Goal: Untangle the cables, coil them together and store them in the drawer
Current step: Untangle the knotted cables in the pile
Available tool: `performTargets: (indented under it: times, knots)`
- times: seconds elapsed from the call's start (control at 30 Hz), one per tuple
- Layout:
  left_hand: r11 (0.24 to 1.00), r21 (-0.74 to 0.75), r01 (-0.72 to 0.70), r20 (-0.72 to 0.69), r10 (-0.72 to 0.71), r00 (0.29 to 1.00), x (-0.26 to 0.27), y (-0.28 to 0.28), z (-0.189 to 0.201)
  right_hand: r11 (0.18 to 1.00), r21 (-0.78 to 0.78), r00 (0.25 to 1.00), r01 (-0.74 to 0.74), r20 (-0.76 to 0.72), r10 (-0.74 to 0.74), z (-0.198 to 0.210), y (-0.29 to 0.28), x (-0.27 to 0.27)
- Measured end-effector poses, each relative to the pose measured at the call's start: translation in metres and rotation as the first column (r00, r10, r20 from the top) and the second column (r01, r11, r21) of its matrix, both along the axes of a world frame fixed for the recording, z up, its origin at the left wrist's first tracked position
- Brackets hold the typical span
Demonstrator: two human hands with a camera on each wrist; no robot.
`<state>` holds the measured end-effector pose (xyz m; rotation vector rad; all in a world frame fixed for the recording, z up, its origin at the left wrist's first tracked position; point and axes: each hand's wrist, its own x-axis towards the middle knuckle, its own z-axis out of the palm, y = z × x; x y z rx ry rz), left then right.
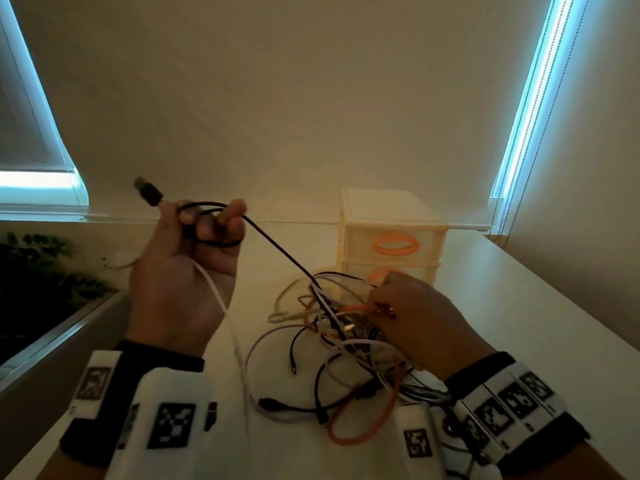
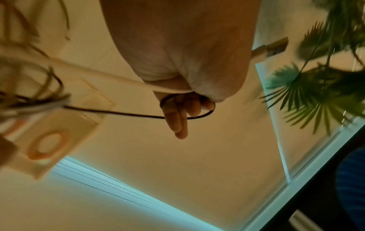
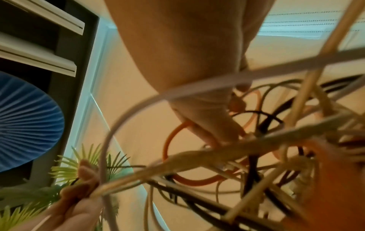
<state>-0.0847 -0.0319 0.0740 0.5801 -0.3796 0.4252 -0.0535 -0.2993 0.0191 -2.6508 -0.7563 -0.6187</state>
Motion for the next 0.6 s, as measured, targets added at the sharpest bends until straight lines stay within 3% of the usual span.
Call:
performTargets:
  times: [0.13,0.23,0.3,0.37,0.43,0.5,0.6]
  knots:
    - [0.991,-0.133,-0.017,0.042,0.023,0.999,-0.002,0.023,0.005,0.975,-0.025,0.975,0.220,-0.033,-0.221,0.004,-0.026,0.001]
    - [0.995,-0.088,-0.050,0.007,0.051,0.999,-0.001,0.018,0.006,0.963,0.010,0.959,0.271,-0.092,-0.269,0.005,-0.040,0.006]
    - [0.998,0.054,-0.033,-0.063,0.036,0.997,0.000,0.000,0.001,0.986,0.046,0.982,0.163,-0.107,-0.157,0.006,-0.037,0.005]
    - [0.979,0.203,0.011,-0.110,0.011,0.994,0.003,-0.016,-0.010,0.982,0.186,0.993,-0.017,-0.112,0.038,0.013,-0.027,-0.005]
    - [0.949,0.309,0.064,-0.129,-0.025,0.991,0.005,-0.025,-0.018,0.891,0.419,0.976,-0.172,-0.048,0.212,0.023,-0.009,-0.020]
    - [0.915,0.389,0.109,-0.120,-0.068,0.991,0.003,-0.032,-0.022,0.766,0.601,0.938,-0.229,-0.075,0.340,0.030,0.015,-0.032]
    - [0.876,0.447,0.182,-0.100,-0.153,0.983,-0.002,-0.037,-0.024,0.691,0.691,0.848,-0.215,-0.219,0.483,0.030,0.055,-0.034]
